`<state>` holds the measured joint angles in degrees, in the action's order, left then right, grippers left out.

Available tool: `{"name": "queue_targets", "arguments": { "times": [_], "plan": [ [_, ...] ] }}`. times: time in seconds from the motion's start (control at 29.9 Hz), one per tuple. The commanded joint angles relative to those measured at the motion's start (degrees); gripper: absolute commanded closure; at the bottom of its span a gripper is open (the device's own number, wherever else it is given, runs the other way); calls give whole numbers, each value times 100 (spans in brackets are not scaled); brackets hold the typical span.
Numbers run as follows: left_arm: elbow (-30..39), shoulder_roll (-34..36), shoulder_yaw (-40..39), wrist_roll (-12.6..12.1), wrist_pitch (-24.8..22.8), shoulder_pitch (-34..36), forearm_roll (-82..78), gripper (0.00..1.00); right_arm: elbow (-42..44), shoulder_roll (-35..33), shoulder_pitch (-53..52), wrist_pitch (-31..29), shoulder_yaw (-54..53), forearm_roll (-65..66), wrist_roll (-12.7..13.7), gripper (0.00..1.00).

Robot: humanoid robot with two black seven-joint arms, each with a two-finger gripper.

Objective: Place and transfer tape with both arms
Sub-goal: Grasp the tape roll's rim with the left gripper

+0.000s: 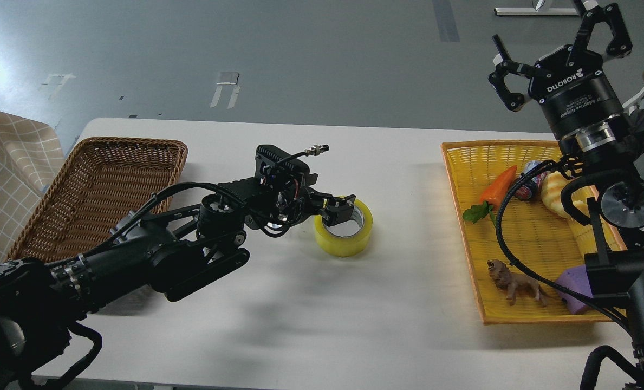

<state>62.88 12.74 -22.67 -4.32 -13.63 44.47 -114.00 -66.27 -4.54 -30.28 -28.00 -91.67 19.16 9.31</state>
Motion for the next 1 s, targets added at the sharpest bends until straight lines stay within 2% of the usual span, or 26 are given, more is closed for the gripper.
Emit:
{"name": "queue_targets", "arguments": {
  "times": [0.0,0.23,0.3,0.8,0.87,0.94,0.97],
  "plan": [
    [-21,-8,0,19,0,-35,0,6,0,-2,-13,0,0,0,1,0],
    [-127,-17,193,54,9,-52,9,7,0,-3,-13,0,0,0,1,0],
    [-145,-17,202,63,9,-61,9,12,0,-3,-13,0,0,0,1,0],
    [-347,-69,210,54,9,-79,9,12,0,6,-13,0,0,0,1,0],
    [-356,-69,263,46,9,-79,18,16,0,6,-13,0,0,0,1,0],
    [-373,-69,325,10,0,-70,27,25,0,6,-12,0,0,0,1,0],
    [-382,-69,325,10,0,-70,27,25,0,6,-13,0,0,0,1,0]
  ]
}}
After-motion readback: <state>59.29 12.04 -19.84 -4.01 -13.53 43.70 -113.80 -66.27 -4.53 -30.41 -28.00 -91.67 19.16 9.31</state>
